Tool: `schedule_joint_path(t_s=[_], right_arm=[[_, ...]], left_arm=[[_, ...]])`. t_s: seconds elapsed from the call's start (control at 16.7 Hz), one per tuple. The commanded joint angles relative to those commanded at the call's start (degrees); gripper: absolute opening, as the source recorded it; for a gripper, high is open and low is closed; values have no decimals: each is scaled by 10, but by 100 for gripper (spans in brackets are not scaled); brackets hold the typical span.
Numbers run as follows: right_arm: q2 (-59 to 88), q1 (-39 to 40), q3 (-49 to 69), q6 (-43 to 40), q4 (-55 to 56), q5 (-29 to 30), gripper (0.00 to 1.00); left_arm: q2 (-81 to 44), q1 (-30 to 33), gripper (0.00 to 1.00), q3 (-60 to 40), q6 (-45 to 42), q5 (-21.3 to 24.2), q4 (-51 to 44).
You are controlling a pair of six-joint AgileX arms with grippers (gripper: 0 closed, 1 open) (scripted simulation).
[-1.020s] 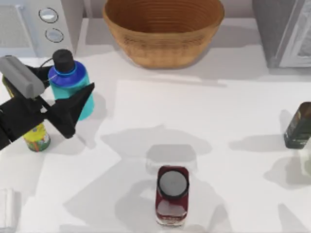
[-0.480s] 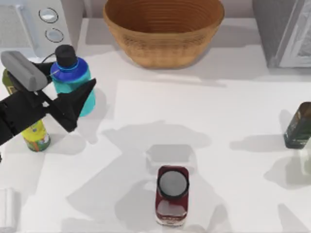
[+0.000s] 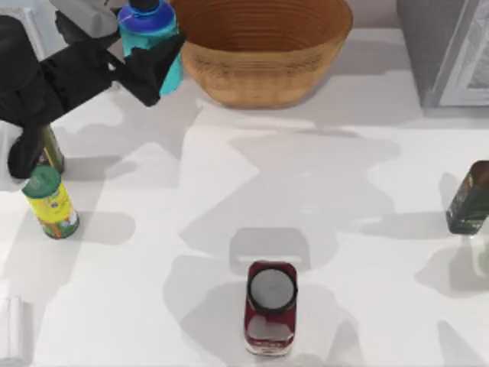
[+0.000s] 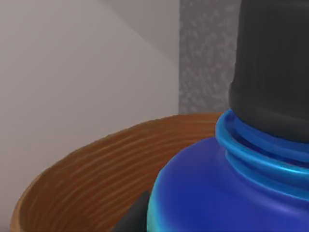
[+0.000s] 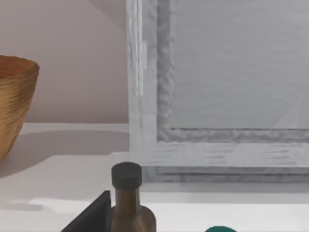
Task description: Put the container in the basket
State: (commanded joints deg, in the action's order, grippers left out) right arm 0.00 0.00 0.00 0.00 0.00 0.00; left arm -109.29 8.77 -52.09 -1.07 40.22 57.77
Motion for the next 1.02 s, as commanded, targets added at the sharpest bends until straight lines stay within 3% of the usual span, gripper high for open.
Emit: schedule_joint_path(t_s=[0.72, 1.02], right_arm=[[0, 0, 0, 0, 0, 0, 100], [0, 0, 0, 0, 0, 0, 100]], left_arm=[[-100, 73, 0, -376, 1, -71, -271], [-121, 92, 0, -435, 4, -97, -319]])
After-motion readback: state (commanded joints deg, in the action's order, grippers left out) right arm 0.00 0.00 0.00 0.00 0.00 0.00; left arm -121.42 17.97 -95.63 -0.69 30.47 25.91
